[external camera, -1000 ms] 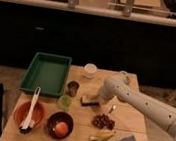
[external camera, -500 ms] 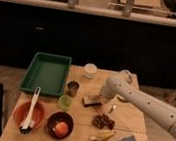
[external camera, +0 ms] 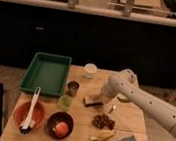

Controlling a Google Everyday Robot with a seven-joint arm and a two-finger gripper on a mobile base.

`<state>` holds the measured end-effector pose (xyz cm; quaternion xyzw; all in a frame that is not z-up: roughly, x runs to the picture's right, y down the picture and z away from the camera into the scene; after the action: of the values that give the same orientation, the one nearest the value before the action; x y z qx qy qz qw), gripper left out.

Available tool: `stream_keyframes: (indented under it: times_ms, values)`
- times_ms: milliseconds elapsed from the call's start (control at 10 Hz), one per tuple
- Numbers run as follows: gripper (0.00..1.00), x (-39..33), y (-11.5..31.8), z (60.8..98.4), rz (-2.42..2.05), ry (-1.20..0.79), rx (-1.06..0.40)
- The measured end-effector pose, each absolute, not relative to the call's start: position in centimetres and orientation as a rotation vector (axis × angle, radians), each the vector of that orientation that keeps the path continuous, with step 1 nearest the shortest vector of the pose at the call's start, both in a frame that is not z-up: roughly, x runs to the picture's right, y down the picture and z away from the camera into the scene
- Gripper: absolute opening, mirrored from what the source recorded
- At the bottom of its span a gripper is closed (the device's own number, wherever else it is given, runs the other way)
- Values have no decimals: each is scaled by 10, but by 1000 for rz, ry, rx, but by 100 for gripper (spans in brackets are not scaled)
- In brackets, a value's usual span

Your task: Wipe tray with eraser

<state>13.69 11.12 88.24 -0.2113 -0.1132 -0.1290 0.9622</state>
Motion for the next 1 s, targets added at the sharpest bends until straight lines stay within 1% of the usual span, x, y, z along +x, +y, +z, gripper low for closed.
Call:
stream_keyframes:
  times_ms: [100,300,400,500,700,800,1000]
  values:
    - [19,138,109,881,-268,-228,-424]
    - [39,138,112,882,-268,-227,-432]
    - [47,136,113,883,-270,-228,-437]
    - [59,133,114,884,-272,-230,-444]
    - [76,130,118,885,-282,-232,-457]
    - [80,127,121,885,-292,-233,-463]
    - [80,119,126,885,-314,-237,-475]
